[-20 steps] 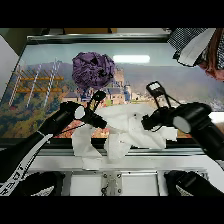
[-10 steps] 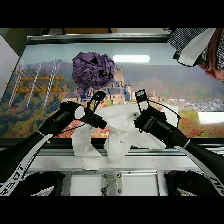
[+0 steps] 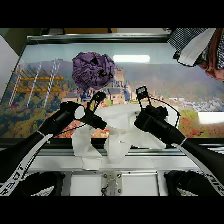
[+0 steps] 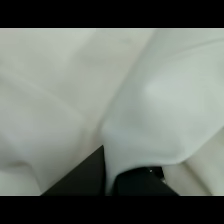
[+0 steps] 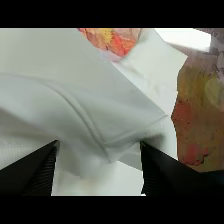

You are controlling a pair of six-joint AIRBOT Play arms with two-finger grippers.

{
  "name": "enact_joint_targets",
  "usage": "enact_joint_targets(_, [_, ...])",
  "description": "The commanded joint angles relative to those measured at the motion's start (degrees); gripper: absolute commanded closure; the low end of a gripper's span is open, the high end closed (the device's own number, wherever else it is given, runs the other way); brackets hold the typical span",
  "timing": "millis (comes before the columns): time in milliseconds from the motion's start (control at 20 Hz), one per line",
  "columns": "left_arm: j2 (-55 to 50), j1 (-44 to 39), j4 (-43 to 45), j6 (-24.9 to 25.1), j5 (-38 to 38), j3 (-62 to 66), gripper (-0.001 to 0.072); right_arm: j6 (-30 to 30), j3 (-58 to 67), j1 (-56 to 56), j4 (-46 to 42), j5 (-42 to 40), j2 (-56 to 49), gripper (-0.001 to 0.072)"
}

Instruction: Fold the clothes and pants, and hang the long-sleeved shirts on hangers.

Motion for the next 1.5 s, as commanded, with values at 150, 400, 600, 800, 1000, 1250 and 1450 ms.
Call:
enact_joint_targets(150, [0.0,0.1,0.2,0.1,-0.7,0.0,0.0684,-2.8,-0.9,-1.7,-3.5,-1.5,-0.7,0.0166])
enact_joint_targets(400, [0.0,0.8,1.9,0.1,-2.8,0.0,0.0684,-6.7,-0.9,-6.4,-3.9,0.0,0.4,0.0276])
enact_joint_targets(600, [0.0,3.2,1.9,0.1,-3.3,0.1,0.0684,-6.7,-0.9,-6.7,-3.9,-0.5,2.6,0.0617])
enact_joint_targets(800, [0.0,6.2,1.7,0.1,-6.0,3.1,0.0684,-7.6,-0.3,-6.7,2.3,0.0,10.2,0.0694])
enact_joint_targets(1000, [0.0,6.3,-5.9,-0.5,-6.1,9.6,0.011,-12.7,0.2,-6.7,22.3,0.6,17.6,0.0693])
enact_joint_targets(1250, [-0.1,2.8,-10.1,-8.4,-5.1,15.0,0.0097,-10.0,0.3,-6.7,25.2,0.7,21.2,0.0693])
enact_joint_targets(1450, [-1.3,-7.6,-7.7,-10.7,-2.9,15.0,0.0097,-5.7,1.6,-6.8,25.6,1.0,21.8,0.0693])
